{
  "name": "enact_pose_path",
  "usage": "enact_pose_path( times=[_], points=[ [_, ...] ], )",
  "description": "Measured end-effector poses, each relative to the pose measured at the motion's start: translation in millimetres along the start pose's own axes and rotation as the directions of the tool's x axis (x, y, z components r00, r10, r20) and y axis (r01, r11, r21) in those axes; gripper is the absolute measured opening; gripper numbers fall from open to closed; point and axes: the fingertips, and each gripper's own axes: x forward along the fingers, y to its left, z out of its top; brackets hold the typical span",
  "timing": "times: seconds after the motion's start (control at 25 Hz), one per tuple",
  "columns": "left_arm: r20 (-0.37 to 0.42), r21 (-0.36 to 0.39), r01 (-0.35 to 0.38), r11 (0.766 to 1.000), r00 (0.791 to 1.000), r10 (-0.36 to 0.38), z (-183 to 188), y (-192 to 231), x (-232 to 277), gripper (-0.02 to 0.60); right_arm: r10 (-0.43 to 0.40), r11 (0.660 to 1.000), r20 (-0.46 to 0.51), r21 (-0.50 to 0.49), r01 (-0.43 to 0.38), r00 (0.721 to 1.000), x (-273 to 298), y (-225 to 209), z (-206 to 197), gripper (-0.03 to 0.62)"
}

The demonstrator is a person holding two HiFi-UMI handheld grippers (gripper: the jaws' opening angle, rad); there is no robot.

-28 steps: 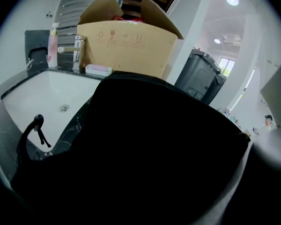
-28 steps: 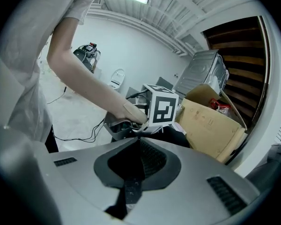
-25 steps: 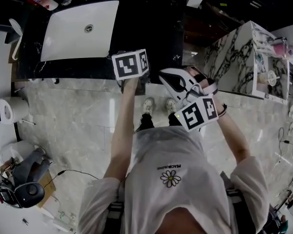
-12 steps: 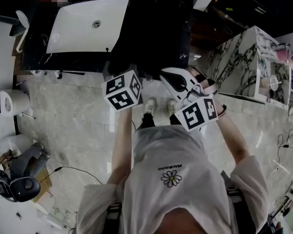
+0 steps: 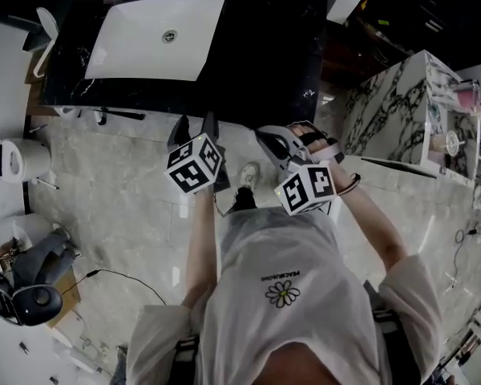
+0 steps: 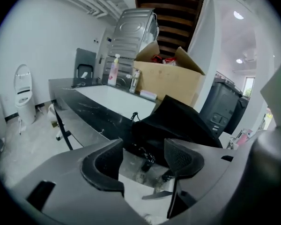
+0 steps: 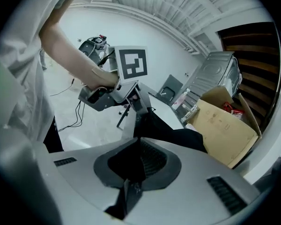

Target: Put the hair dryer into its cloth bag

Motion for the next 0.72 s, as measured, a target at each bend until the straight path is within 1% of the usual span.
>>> enact_pose_path(
  times=[0.08,0.2,0.24,0.28,0.32,0.44,0.52,0.6,0.72],
  points=[
    [0.012,-0.003,-0.009,1.0,1.0,0.009,1.9,4.2,-4.6,0.285,-0.004,0.999,0.002,0.041,0.004,1.0,4.4,2.8,-3.7,0.02],
    [0.056,0.016,-0.021,1.0,0.998,0.02,11.6,6.5,-11.6,0.267,-0.018,0.992,0.01,0.125,0.016,1.0,5.4,0.6,-3.8,0.023],
    [0.076,0.027,-0.024,0.999,0.997,0.022,16.8,6.2,-14.4,0.241,-0.021,0.989,0.016,0.148,0.018,1.0,3.3,-0.7,-1.7,0.074],
    [0.097,0.041,-0.026,0.999,0.995,0.022,22.8,5.2,-17.4,0.217,-0.028,0.986,0.025,0.168,0.023,0.999,0.0,-3.3,1.4,0.145],
    [0.117,0.055,-0.028,0.998,0.993,0.021,29.7,3.5,-20.2,0.205,-0.043,0.982,0.036,0.187,0.036,0.998,-4.5,-8.1,5.3,0.172],
    [0.171,0.09,-0.013,0.996,0.985,-0.003,55.7,-7.7,-28.5,0.168,-0.128,0.96,0.064,0.257,0.108,0.99,-21.8,-37.0,18.2,0.172],
    [0.212,0.108,0.004,0.994,0.977,-0.027,78.4,-19.6,-34.5,0.163,-0.197,0.937,0.085,0.309,0.162,0.977,-34.8,-65.6,27.2,0.172],
    [0.261,0.135,0.027,0.99,0.963,-0.062,104.1,-34.9,-42.8,0.163,-0.273,0.914,0.114,0.34,0.221,0.955,-49.6,-98.0,36.4,0.172],
    [0.338,0.18,0.074,0.981,0.932,-0.133,144.3,-61.5,-58.5,0.163,-0.39,0.871,0.17,0.387,0.302,0.905,-74.5,-143.8,50.7,0.172]
  ],
)
